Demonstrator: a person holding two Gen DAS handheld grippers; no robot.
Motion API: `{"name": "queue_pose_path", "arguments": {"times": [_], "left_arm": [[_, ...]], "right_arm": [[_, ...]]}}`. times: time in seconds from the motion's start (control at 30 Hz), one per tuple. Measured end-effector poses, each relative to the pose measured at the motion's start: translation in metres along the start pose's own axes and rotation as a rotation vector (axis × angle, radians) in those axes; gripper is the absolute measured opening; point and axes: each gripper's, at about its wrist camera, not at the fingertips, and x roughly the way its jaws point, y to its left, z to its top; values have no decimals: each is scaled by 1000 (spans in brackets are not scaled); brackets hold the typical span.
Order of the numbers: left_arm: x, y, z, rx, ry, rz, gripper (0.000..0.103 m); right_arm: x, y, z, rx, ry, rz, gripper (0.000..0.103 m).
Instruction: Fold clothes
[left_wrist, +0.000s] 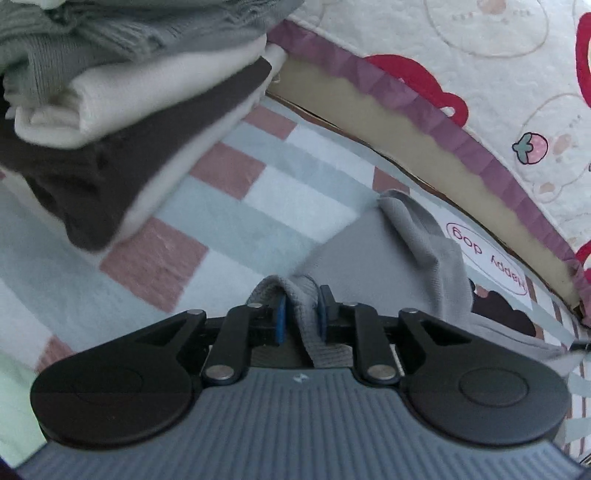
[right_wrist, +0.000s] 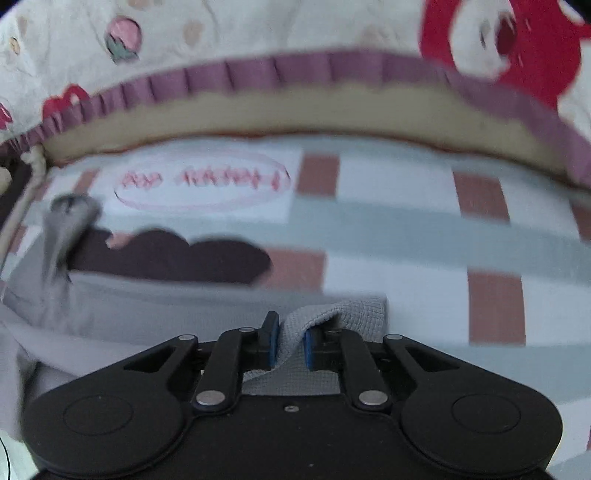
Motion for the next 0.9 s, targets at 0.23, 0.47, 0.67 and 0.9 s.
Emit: {"name": "queue_pose_path", "arguments": {"times": [0.23,0.47,0.67,0.9], "left_arm": [[13,-15,6,89,44,85,17],[-15,-2,0,-10,-128,201,30],[-5,-12,16,96,-34,44,34],[61,-58,17,329,122,98,42]], "right_arm": [[48,56,12,-257,129,-356,31],[39,74,-1,-532,117,-640,46],[-22,87,3,-488,-188,-185,45],[15,140,27,-340,-160,197,27]]}}
